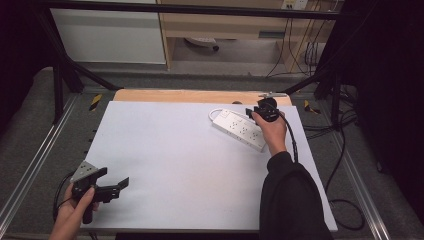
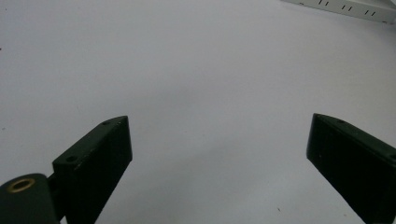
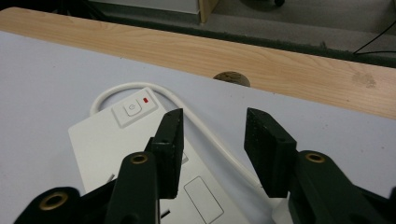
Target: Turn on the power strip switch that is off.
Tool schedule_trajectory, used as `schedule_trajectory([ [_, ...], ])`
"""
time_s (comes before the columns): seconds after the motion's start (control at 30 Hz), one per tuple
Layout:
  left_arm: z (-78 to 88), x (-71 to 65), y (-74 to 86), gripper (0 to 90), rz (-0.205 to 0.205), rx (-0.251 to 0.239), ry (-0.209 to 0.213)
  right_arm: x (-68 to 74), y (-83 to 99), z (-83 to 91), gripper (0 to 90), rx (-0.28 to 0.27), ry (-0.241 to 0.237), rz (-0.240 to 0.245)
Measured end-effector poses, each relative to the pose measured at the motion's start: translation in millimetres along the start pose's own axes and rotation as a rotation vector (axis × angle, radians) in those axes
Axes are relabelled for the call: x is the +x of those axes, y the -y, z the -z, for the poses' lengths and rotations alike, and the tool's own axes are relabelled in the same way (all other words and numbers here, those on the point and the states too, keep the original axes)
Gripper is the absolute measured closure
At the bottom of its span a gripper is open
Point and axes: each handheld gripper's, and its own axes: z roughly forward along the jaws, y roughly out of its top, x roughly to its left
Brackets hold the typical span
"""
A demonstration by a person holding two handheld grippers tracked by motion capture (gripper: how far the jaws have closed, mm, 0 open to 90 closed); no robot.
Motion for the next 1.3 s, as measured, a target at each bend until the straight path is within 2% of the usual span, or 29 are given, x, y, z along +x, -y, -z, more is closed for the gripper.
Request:
schedule_trajectory([
  [0.43, 0.3, 0.5, -0.1, 6.8, -0.001, -0.004, 0.0, 2.9, 5.8, -8.9, 74.5, -0.012, -0.014, -0.021],
  [0.67, 0.3, 0.4, -0.1, 6.8, -0.004, -0.005, 0.002, 4.3, 8.3, -11.8, 84.3, -0.01, -0.008, 0.003],
  [0.73, 0.2, 0.3, -0.1, 6.8, -0.004, -0.005, 0.002, 4.9, 10.5, -13.5, 87.6, 0.007, -0.008, 0.003],
  [0.93, 0.4, 0.2, -0.1, 6.8, -0.004, -0.006, 0.002, 6.6, 16.1, -16.2, 90.0, 0.048, -0.002, 0.014],
  [1.3, 0.3, 0.1, -0.1, 6.8, -0.005, -0.004, 0.002, 6.0, 27.8, -17.8, 90.0, 0.068, -0.005, 0.02],
])
